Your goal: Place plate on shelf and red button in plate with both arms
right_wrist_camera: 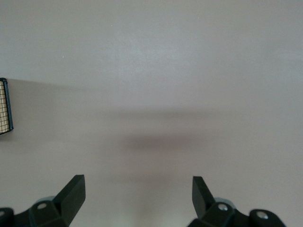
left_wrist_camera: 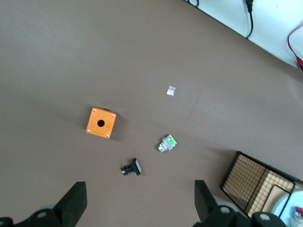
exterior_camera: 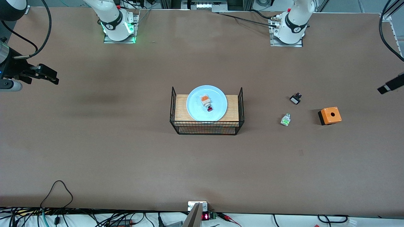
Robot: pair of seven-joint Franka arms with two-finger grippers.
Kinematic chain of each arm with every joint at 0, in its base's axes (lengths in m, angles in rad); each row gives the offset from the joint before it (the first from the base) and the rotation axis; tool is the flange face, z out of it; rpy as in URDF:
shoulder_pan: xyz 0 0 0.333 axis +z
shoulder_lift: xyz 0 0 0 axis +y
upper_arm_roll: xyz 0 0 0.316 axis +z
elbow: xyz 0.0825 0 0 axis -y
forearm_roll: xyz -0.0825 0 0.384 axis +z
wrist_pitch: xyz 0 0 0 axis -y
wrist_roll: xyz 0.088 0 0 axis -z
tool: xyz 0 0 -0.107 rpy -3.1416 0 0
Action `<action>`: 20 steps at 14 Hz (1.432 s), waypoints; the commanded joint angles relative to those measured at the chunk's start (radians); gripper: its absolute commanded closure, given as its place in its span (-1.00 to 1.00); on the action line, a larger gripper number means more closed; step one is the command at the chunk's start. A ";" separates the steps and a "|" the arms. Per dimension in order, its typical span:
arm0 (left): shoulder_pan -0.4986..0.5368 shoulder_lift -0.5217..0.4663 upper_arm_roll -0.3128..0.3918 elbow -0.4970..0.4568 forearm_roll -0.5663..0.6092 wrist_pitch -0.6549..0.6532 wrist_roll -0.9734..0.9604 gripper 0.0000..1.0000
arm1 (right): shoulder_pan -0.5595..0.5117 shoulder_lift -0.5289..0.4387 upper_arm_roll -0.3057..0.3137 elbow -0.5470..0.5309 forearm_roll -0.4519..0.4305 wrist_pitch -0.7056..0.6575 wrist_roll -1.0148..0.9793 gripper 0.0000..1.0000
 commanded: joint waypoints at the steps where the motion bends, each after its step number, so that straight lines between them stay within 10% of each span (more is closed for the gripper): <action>1: -0.158 -0.043 0.104 -0.033 -0.041 -0.015 0.005 -1.00 | -0.004 0.001 -0.003 0.006 -0.008 -0.015 -0.004 -1.00; 20: -0.217 -0.011 0.153 -0.064 0.042 0.065 0.318 -1.00 | -0.025 0.008 -0.005 0.006 0.007 -0.013 0.018 -1.00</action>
